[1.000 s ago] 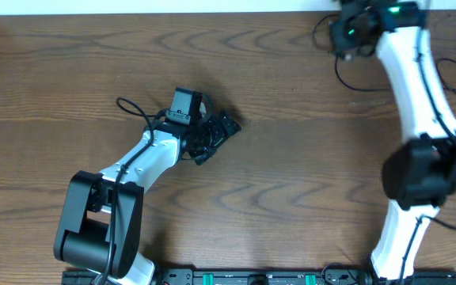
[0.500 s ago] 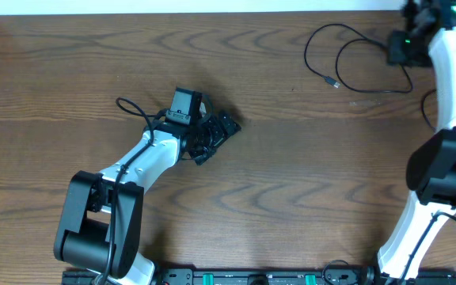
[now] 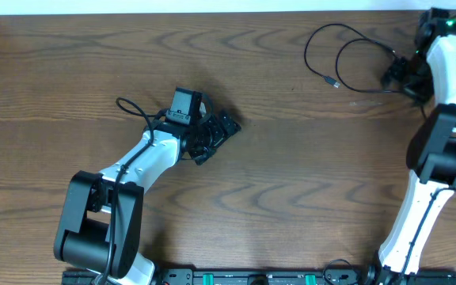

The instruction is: Untangle cables

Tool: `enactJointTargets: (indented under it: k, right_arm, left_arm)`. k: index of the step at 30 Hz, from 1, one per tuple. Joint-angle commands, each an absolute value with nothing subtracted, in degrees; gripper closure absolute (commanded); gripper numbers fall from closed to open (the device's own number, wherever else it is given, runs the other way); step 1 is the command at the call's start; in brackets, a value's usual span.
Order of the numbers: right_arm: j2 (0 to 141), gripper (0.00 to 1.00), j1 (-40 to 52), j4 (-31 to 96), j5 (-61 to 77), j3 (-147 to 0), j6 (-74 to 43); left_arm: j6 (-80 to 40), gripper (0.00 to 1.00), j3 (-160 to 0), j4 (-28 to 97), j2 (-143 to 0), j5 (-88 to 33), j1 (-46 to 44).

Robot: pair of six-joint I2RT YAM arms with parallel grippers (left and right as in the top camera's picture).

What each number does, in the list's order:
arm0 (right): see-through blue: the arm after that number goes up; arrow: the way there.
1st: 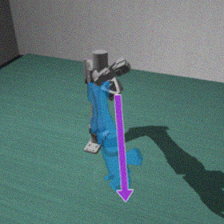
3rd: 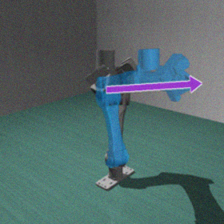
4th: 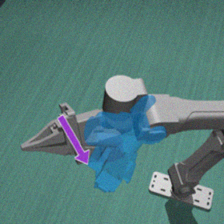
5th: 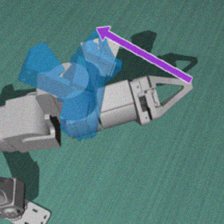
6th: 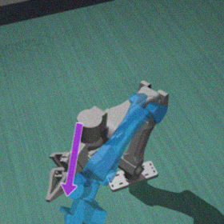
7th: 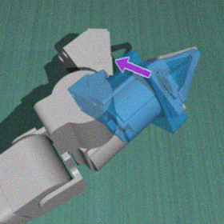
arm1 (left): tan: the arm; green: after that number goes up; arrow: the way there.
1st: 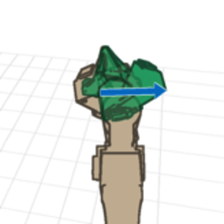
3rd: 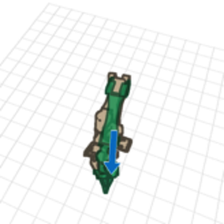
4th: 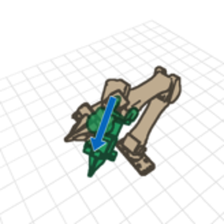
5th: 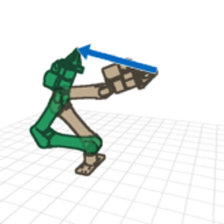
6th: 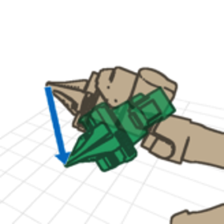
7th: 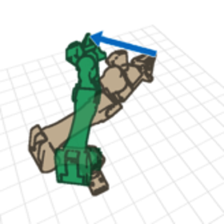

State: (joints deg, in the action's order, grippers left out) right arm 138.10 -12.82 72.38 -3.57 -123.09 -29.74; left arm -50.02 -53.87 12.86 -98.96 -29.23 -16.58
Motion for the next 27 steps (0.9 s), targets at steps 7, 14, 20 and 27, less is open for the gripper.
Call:
enactJointTargets:
  k: [7,14,20,27]
  right_arm:
    - [141.9,0.99,-8.1,69.0,5.1,-122.7,-25.8]
    - [140.6,0.99,-3.4,69.8,1.9,-122.7,-22.4]
    - [138.9,0.62,-4.4,68.2,-1.8,-123.1,-22.1]
    - [126.8,0.01,-7.1,67.9,-6.5,-123.1,-19.2]
  left_arm:
    - [-49.1,0.02,-54.3,13.0,-98.7,-28.7,-16.4]
    - [-49.1,0.02,-54.3,13.0,-98.7,-28.7,-16.4]
    - [-49.1,0.02,-54.3,13.0,-98.7,-28.7,-16.4]
    - [-49.1,0.02,-54.3,13.1,-98.7,-28.7,-16.4]
